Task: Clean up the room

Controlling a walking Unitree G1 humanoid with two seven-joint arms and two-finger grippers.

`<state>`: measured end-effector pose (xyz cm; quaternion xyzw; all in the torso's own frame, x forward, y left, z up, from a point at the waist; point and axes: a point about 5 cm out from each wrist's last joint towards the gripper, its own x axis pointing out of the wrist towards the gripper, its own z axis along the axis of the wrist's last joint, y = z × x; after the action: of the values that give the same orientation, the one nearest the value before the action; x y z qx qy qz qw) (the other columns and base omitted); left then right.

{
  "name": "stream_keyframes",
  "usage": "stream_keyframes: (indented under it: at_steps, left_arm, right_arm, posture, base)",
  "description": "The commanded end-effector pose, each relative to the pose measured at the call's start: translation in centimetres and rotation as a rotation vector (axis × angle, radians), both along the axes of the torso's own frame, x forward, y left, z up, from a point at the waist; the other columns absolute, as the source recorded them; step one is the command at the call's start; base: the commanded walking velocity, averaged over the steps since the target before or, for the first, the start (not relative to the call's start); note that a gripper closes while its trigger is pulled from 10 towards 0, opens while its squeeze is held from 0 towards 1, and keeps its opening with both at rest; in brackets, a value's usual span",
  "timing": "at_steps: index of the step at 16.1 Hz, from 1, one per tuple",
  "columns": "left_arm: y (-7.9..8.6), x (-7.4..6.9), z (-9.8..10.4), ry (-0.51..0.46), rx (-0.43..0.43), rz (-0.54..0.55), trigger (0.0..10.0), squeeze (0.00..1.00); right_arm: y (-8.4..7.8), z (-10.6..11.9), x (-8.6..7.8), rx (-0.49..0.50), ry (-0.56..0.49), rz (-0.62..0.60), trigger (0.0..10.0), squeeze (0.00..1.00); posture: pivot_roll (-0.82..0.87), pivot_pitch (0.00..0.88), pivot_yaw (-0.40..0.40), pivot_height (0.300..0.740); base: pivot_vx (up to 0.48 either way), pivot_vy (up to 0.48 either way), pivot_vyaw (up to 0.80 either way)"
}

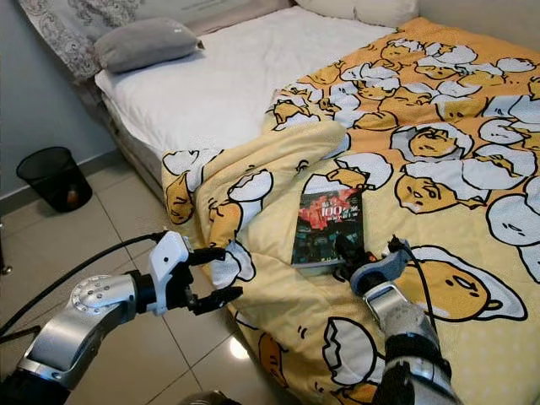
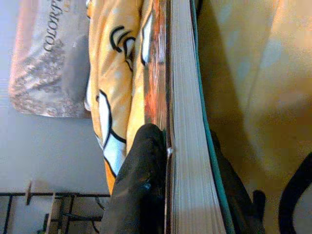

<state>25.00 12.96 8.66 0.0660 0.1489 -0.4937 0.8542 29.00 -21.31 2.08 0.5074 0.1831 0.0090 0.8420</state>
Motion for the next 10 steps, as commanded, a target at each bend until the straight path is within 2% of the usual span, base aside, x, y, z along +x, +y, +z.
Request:
stream_keyframes:
  at_steps: [1,2,3,4,5,6,7,8,9,10]
  left_arm:
    - [0.8,0.2,0.5,-0.025,0.011,0.023,10.0,0.14]
    - [1.2,0.5,0.7,-0.056,0.014,0.081,10.0,0.14]
    - [2.0,1.1,1.0,-0.105,0.036,0.201,10.0,0.13]
    - [2.4,1.7,1.5,-0.159,0.039,0.309,10.0,0.12]
    - [2.7,2.1,2.0,-0.208,0.038,0.391,10.0,0.11]
    - [2.9,2.2,2.2,-0.233,0.046,0.434,10.0,0.08]
    - [3.1,2.1,2.3,-0.264,0.069,0.483,10.0,0.04]
    - [2.9,2.1,2.3,-0.3,0.094,0.516,10.0,0.0]
    - [2.8,2.0,2.3,-0.321,0.104,0.531,10.0,0.0]
    - [2.6,2.1,2.3,-0.338,0.084,0.608,10.0,0.0]
  right_arm:
    - [0.0,1.1,0.6,0.01,-0.057,-0.003,0.0,0.0]
    - [-0.4,2.2,0.5,-0.021,-0.118,-0.022,0.0,0.0]
    - [-1.1,3.9,0.0,-0.087,-0.175,-0.056,0.0,0.0]
    - [-1.9,5.7,-0.3,-0.173,-0.224,-0.107,0.0,0.0]
    - [-2.9,7.9,-0.6,-0.309,-0.271,-0.199,0.0,0.0]
    - [-3.1,9.0,-0.7,-0.429,-0.291,-0.227,2.6,0.0]
    - [-3.1,10.2,-1.0,-0.623,-0.304,-0.246,10.0,0.0]
    - [-2.5,10.4,-1.3,-0.792,-0.275,-0.237,10.0,0.0]
    - [-2.2,10.5,-1.4,-0.858,-0.261,-0.23,10.0,0.0]
    - [-0.8,10.3,-2.2,-0.903,-0.236,-0.24,10.0,0.0]
  posture:
    - [-0.05,0.0,0.107,0.74]
    - [-0.06,0.0,0.105,0.74]
    - [-0.06,0.0,0.106,0.74]
    - [-0.07,0.0,0.11,0.74]
    - [-0.08,0.0,0.118,0.74]
    - [-0.09,0.0,0.124,0.74]
    - [-0.1,0.0,0.132,0.74]
    - [-0.1,0.0,0.132,0.74]
    - [-0.1,0.0,0.132,0.74]
    - [-0.1,0.0,0.123,0.74]
  base:
    - [0.0,0.0,0.0]
    - [0.0,0.0,0.0]
    - [0.0,0.0,0.0]
    - [0.0,0.0,0.0]
    - [0.0,0.0,0.0]
    - [0.0,0.0,0.0]
    - [0.0,0.0,0.0]
    - [0.0,0.0,0.0]
    - [0.0,0.0,0.0]
    - [0.0,0.0,-0.76]
